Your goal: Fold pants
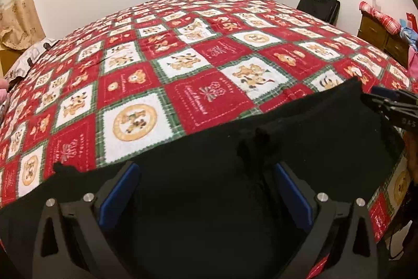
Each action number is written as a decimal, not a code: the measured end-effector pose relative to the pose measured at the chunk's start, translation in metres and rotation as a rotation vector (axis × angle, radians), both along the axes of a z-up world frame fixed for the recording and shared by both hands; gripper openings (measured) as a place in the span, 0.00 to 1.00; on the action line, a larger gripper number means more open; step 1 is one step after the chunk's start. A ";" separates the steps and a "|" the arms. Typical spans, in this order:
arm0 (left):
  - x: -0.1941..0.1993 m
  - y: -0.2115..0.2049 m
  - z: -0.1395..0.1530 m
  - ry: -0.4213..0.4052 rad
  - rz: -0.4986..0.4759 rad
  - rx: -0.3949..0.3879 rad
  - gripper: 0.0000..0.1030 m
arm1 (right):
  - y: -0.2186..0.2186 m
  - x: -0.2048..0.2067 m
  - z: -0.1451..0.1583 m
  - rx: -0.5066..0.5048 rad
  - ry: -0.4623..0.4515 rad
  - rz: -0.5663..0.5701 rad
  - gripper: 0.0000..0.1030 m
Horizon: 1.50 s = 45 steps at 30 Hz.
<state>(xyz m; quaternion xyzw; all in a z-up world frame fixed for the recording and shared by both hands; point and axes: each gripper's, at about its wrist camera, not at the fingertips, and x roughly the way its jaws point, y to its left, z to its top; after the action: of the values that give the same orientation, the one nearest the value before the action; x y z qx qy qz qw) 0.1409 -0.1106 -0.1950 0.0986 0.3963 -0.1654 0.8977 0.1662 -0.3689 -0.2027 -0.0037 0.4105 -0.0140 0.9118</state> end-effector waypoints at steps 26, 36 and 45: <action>-0.015 -0.022 0.001 0.076 -0.149 -0.206 0.15 | -0.003 -0.047 0.015 -0.034 -0.108 -0.063 0.57; -0.023 0.002 0.018 0.034 -0.111 -0.230 0.11 | 0.000 -0.054 0.025 -0.021 -0.168 -0.055 0.57; -0.015 0.009 -0.002 0.080 -0.088 -0.238 0.16 | 0.038 -0.050 0.005 -0.105 -0.067 0.098 0.62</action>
<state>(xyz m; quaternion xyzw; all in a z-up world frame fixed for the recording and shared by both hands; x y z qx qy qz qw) 0.1264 -0.1017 -0.1975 0.0020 0.4046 -0.2542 0.8785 0.1158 -0.3307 -0.1981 -0.0709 0.3780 0.0091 0.9231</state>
